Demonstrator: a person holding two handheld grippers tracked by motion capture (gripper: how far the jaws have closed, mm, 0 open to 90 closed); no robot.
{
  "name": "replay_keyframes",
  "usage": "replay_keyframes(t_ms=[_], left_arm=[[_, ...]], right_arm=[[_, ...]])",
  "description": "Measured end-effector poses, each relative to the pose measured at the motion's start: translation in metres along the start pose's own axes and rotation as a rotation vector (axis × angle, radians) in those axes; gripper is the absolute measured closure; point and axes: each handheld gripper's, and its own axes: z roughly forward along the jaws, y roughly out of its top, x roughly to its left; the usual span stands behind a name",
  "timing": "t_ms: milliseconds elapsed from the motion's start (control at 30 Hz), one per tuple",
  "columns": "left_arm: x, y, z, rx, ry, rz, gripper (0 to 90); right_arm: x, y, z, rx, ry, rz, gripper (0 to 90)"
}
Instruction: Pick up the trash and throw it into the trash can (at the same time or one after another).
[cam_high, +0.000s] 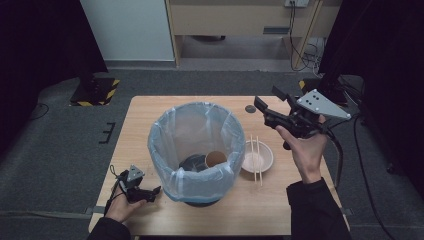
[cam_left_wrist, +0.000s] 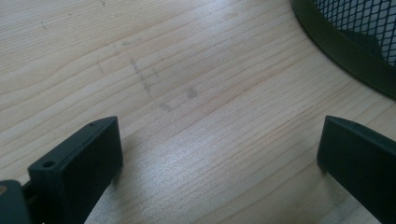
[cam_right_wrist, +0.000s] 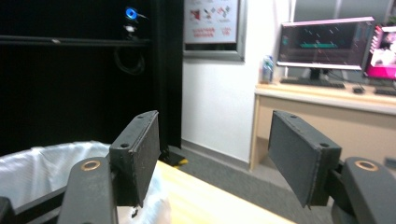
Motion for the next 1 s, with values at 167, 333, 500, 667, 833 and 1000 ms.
replay_keyframes(t_ms=[167,333,500,667,833,1000], left_arm=[[0.000,0.000,0.000,0.000,0.000,0.000,0.0],[0.000,0.000,0.000,0.000,0.000,0.000,0.0],[0.000,0.000,0.000,0.000,0.001,0.001,0.0],[0.000,0.000,0.000,0.000,0.000,0.000,0.0],[0.000,0.000,0.000,0.000,0.001,0.001,0.0],[0.000,0.000,0.000,0.000,0.000,0.000,0.0]], right_arm=[[-0.017,-0.022,-0.006,0.043,-0.048,0.027,33.7],[-0.037,-0.052,-0.010,0.090,-0.098,0.062,33.1],[-0.053,-0.082,-0.014,0.148,-0.130,0.085,37.2],[-0.064,-0.105,-0.012,0.201,-0.157,0.108,35.9],[-0.067,-0.125,-0.010,0.260,-0.170,0.135,36.2],[-0.063,-0.149,-0.004,0.349,-0.179,0.134,44.1]])
